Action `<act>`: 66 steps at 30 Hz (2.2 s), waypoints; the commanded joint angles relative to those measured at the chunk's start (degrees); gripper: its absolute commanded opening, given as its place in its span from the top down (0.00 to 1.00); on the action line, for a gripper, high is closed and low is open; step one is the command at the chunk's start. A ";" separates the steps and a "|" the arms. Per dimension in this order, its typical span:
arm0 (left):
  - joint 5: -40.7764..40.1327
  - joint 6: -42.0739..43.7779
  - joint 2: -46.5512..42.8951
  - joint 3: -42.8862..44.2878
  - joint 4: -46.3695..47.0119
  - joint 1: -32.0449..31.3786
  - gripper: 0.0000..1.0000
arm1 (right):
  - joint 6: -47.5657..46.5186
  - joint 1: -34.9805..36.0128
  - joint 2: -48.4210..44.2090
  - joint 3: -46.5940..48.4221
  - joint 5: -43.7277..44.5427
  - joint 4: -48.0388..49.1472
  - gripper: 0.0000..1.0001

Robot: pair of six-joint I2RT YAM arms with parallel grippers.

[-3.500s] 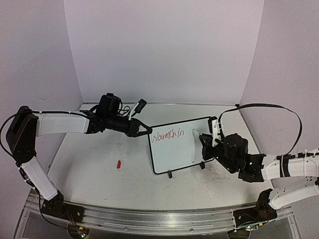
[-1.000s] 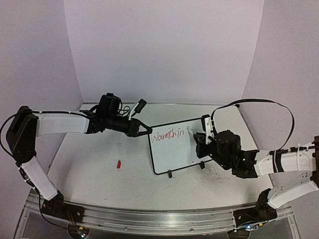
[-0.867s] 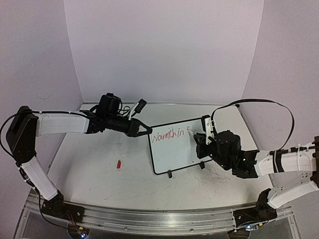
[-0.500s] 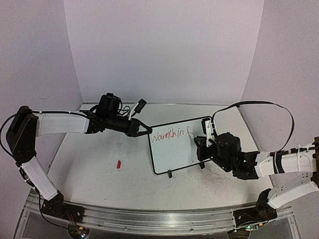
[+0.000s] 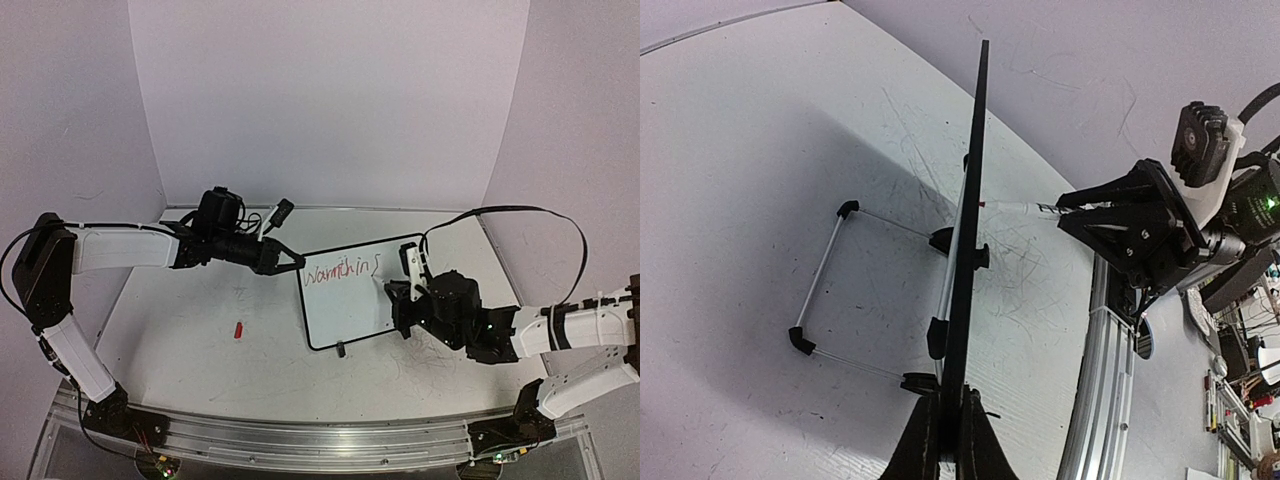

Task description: Write a sentence on the whiteboard

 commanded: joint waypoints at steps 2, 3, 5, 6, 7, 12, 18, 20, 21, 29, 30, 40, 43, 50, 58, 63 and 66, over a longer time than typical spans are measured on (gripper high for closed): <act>1.02 0.28 -1.19 0.39 0.95 0.49 1.00 | 0.71 0.45 -3.52 0.94 -0.41 1.30 1.00; 1.01 0.31 -1.22 0.34 0.95 0.50 1.00 | 0.57 0.39 -4.14 1.13 -0.23 1.63 1.00; 0.96 0.27 -1.29 0.34 0.98 0.47 1.00 | -0.10 0.16 -4.63 1.72 0.37 1.96 1.00; 1.01 0.26 -1.29 0.40 0.98 0.47 1.00 | -0.49 -0.02 -4.37 2.09 0.59 2.09 1.00; 1.06 0.26 -1.30 0.46 0.96 0.47 1.00 | -0.83 -0.31 -3.90 2.39 0.68 2.24 1.00; 0.86 0.35 -1.79 0.22 0.93 0.47 1.00 | -1.70 -0.80 -1.57 3.58 0.93 2.88 1.00; 0.94 0.43 -1.82 0.20 0.98 0.47 1.00 | -2.13 -1.09 0.07 4.12 2.52 3.72 1.00; 1.00 0.43 -1.77 0.25 0.96 0.47 1.00 | -2.24 -1.13 0.50 4.17 2.68 4.04 1.00; 0.99 0.43 -1.80 0.23 0.91 0.47 1.00 | -2.29 -1.17 0.72 4.17 2.75 4.22 1.00; 1.13 0.47 -1.81 0.25 0.94 0.47 1.00 | -2.66 -1.20 1.88 4.10 5.40 4.52 1.00; 1.16 0.51 -1.81 0.25 0.92 0.47 1.00 | -2.60 -1.21 1.90 4.12 5.68 4.41 1.00; 1.16 0.52 -1.67 0.23 0.96 0.46 1.00 | -1.30 -1.24 1.30 4.11 8.92 2.32 1.00; 1.09 0.52 -1.64 0.22 0.95 0.47 1.00 | -1.93 -1.25 0.03 3.82 6.99 2.82 1.00; 1.09 0.60 -1.69 0.24 0.98 0.47 1.00 | -4.11 -1.93 -4.47 0.53 4.36 5.17 1.00; 0.99 0.70 -1.47 0.22 0.96 0.47 1.00 | -5.06 -2.17 -3.83 -0.47 1.76 5.00 1.00; 1.00 0.70 -1.19 0.32 0.98 0.47 1.00 | -5.16 -2.17 -3.61 -0.10 1.85 4.80 1.00; 1.01 0.70 -1.27 0.29 0.95 0.49 1.00 | -5.10 -2.16 -3.63 -0.20 2.19 4.77 1.00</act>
